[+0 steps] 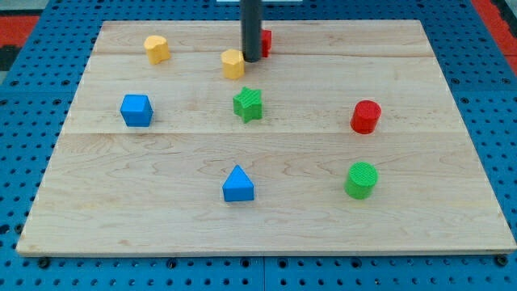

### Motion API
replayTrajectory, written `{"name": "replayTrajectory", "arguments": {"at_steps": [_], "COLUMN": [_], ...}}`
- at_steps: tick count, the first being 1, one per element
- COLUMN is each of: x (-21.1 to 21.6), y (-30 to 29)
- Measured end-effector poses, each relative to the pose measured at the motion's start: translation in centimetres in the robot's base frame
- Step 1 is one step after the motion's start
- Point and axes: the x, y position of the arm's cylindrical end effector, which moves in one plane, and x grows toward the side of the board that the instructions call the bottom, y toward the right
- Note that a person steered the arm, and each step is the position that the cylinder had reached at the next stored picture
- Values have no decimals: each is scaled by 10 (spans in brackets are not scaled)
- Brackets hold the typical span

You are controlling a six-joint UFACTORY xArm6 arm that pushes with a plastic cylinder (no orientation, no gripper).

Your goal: Move the red star to the top center

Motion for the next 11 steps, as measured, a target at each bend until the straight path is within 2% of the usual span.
{"name": "replayTrajectory", "arguments": {"at_steps": [1, 2, 3, 8, 10, 11], "x": [55, 68, 57, 52, 55, 78], "y": [-78, -76, -70, 2, 55, 98]}}
